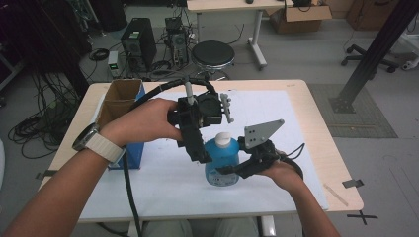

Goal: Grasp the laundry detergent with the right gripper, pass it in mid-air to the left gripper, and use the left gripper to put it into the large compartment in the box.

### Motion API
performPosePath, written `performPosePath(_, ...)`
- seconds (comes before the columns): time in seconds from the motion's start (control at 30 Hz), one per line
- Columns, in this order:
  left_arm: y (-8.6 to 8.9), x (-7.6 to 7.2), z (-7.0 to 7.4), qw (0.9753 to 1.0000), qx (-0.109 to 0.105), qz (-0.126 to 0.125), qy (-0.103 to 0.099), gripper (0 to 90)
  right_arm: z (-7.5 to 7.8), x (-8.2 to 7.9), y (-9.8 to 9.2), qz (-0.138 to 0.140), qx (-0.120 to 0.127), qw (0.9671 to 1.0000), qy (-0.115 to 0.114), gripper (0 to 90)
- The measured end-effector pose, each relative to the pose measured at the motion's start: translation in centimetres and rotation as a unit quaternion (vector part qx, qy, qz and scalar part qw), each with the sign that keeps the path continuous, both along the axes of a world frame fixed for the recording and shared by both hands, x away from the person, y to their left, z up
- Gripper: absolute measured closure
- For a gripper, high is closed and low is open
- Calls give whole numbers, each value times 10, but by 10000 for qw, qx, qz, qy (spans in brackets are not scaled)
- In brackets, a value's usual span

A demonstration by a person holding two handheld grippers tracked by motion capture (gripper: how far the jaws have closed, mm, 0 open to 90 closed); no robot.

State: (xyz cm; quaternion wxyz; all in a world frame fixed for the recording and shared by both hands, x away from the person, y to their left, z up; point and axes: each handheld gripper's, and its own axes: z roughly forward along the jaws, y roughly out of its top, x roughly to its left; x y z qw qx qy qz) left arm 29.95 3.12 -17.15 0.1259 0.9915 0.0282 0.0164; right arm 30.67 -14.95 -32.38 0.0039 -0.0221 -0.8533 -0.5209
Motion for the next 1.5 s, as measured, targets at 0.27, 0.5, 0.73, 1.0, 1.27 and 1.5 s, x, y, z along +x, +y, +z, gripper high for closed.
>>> performPosePath(0.27,-6,3,-2,10000,-21,-46,22,76,1,0,0,4,14,10000,-7,445)
performPosePath(0.5,-12,7,-7,10000,-66,-34,33,76,2,0,0,-5,12,10000,-19,445)
performPosePath(0.73,-18,9,-15,10000,-51,-52,38,77,3,0,-1,-35,9,10000,-9,445)
performPosePath(1.0,-26,9,-24,9999,-2,-130,43,84,4,-1,1,-21,-28,10000,-19,445)
performPosePath(1.27,-31,8,-28,9998,77,-180,0,118,3,-2,1,-18,-30,10000,-12,445)
performPosePath(1.5,-33,7,-30,9997,107,-216,-37,163,3,-2,0,-30,-13,10000,-9,445)
